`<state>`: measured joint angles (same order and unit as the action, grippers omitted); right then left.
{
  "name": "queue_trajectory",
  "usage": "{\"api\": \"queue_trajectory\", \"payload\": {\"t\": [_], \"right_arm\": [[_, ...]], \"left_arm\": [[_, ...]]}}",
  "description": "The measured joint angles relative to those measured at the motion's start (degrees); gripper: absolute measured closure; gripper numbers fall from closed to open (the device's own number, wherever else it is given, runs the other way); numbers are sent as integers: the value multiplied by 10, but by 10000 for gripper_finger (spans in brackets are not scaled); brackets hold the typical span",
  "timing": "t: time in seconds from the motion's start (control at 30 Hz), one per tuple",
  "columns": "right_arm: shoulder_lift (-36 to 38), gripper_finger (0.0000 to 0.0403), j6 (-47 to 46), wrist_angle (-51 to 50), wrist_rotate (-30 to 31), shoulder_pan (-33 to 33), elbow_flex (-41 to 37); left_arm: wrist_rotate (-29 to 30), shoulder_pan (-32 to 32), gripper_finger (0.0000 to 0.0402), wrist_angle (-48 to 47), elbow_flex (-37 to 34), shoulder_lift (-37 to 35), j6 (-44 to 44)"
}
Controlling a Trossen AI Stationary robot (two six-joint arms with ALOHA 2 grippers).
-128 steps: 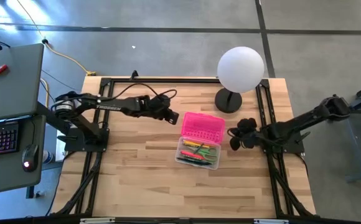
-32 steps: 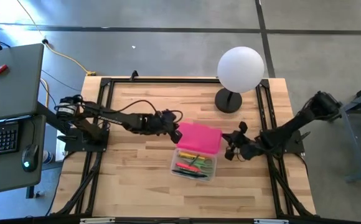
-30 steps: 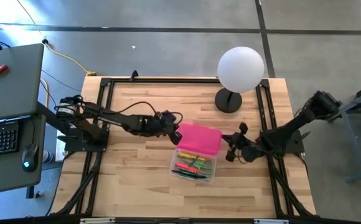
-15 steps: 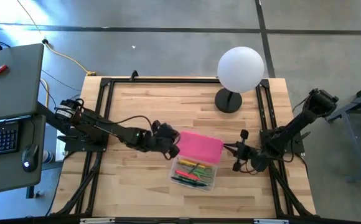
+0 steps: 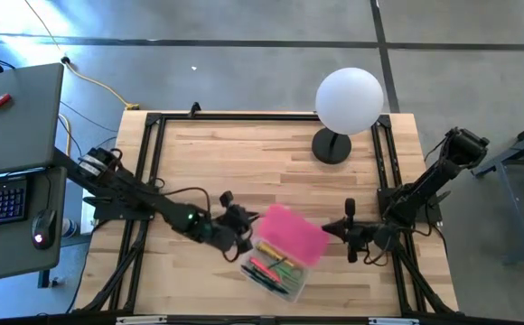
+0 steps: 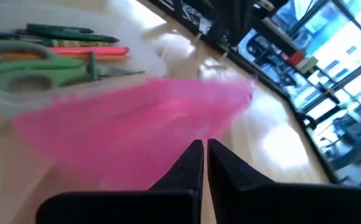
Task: Pick & place school supplies into a supply box
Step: Close the transparent supply box
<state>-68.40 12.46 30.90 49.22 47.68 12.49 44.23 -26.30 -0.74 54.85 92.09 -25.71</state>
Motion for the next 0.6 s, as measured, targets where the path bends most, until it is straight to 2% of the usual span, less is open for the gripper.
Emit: {"api": "queue_trajectory", "payload": {"t": [0.1, 0.23, 0.3, 0.4, 0.47, 0.53, 0.6], "right_arm": [[0, 403, 43, 19, -7, 0, 0], [0, 403, 93, 72, -71, -7, 0], [0, 403, 123, 90, -82, -13, 0], [0, 403, 146, 90, -31, -23, 0], [0, 403, 127, 69, 26, -35, 0], [0, 403, 57, 23, 50, -52, 0], [0, 403, -47, -35, 21, -69, 0]], "left_arm": [[16, -22, 328, 6, 0, 0, 0], [32, -50, 328, 15, 0, 0, -2], [29, -60, 328, 21, 0, 0, -6], [-35, -65, 328, 57, 0, 1, -18], [-109, -64, 328, 91, 0, 1, -34], [-166, -64, 328, 118, 0, 5, -50], [-207, -64, 328, 146, 0, 20, -59]]}}
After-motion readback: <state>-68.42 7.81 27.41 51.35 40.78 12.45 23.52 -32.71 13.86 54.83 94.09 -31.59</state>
